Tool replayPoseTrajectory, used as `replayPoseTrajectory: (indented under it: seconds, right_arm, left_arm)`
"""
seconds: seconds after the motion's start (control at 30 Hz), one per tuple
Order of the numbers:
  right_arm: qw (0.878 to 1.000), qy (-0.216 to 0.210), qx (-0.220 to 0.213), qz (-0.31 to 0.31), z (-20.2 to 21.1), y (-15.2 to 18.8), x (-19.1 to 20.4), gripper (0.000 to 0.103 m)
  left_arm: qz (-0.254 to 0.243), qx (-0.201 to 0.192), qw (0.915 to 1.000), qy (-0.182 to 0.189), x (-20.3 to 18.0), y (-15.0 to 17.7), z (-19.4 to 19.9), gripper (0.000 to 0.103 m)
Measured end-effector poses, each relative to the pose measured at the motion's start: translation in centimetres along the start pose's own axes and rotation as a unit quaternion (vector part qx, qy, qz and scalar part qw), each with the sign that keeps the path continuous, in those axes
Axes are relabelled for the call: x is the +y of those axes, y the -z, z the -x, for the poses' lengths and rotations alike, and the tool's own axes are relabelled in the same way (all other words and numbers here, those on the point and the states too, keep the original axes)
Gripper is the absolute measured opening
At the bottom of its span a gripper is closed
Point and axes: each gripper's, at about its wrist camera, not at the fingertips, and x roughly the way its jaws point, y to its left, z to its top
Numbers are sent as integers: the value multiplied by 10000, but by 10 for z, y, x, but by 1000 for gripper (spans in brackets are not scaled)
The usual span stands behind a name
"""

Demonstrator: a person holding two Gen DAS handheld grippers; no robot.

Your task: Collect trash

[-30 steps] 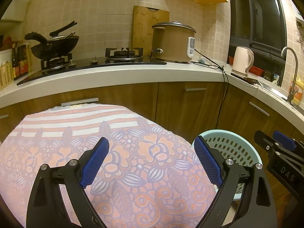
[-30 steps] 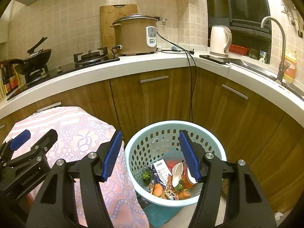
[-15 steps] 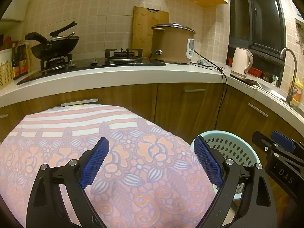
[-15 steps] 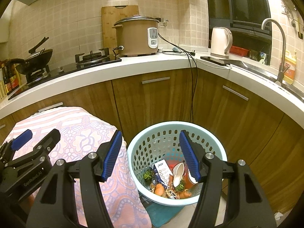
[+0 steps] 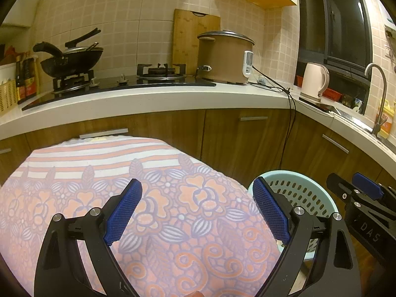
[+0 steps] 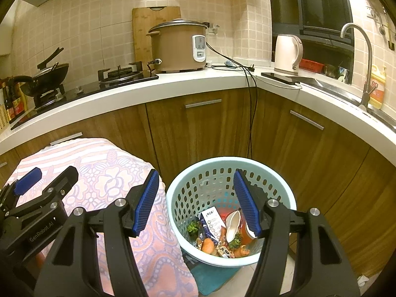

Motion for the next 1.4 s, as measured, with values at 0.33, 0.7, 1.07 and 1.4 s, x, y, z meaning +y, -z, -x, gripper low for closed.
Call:
replayPoseTrajectory:
  seconds: [0.33,0.7,1.07,1.4]
  right_arm:
    - [9999,-93,70,-40,-3,1,1,59]
    - [9999,-98,85,-67,-3,4,-1,59]
    - [9999,-83,73,-74,-3,4,-2,59]
    - [9999,-84,83,-86,-4,5,-2,59]
  left_arm:
    - [-86,-9,10000,39,-5,-1,3,88]
    - [-91,26,9999,125,-6,0,2,88]
    - [-72,20,9999,100,-6,1,2,88]
    - [-78,22,9999,103,-6,1,1,88]
